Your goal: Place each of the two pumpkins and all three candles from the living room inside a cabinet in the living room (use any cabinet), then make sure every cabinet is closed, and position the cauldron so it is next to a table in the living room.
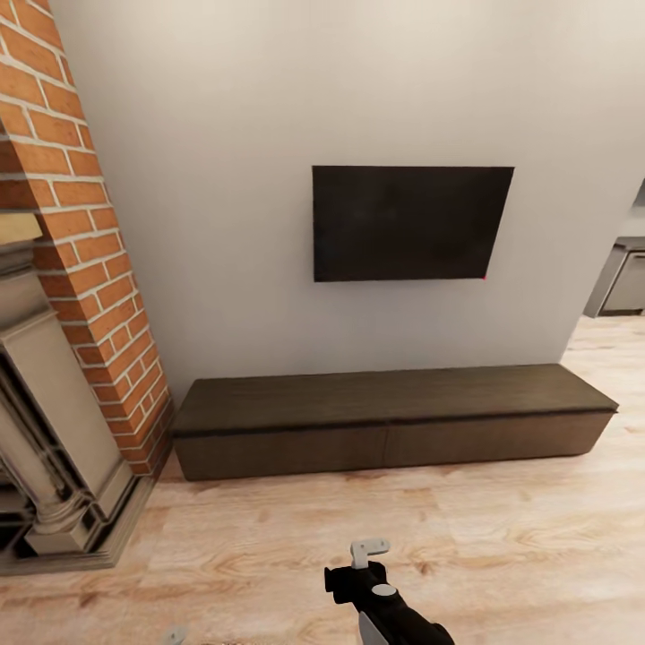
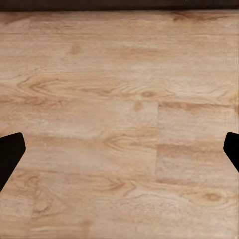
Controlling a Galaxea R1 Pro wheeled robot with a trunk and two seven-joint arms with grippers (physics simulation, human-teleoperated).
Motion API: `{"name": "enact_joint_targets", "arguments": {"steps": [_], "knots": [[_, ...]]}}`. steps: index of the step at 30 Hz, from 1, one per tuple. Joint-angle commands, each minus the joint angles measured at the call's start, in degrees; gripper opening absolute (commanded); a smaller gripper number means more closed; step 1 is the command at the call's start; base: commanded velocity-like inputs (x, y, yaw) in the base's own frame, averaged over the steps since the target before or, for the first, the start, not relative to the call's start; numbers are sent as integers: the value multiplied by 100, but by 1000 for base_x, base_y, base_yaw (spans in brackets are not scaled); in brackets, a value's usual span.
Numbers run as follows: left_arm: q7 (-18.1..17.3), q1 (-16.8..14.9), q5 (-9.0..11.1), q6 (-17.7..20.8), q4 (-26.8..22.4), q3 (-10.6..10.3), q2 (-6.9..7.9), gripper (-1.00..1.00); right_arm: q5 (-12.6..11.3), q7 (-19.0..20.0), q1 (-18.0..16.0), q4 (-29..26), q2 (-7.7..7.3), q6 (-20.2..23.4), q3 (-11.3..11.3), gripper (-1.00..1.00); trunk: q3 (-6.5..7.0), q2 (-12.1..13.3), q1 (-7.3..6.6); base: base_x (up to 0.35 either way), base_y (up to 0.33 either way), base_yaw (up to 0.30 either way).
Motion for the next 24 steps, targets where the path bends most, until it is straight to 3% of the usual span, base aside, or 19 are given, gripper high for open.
{"name": "enact_joint_targets", "arguments": {"steps": [1, 8, 24], "knots": [[32, -3, 40, -18, -2, -48, 2, 100, -44, -50, -5, -14, -8, 24, 45, 100, -6, -3, 1, 62, -65, 273], [32, -3, 46, -18, -2, -48, 2, 100, -44, -47, -5, -12, -9, -36, 45, 100, -6, -3, 1, 76, -153, 100], [32, -2, 47, -18, -2, -48, 6, 100, -44, -47, -5, -24, -9, -66, 46, 100, -6, -3, 1, 111, -22, 2]]}}
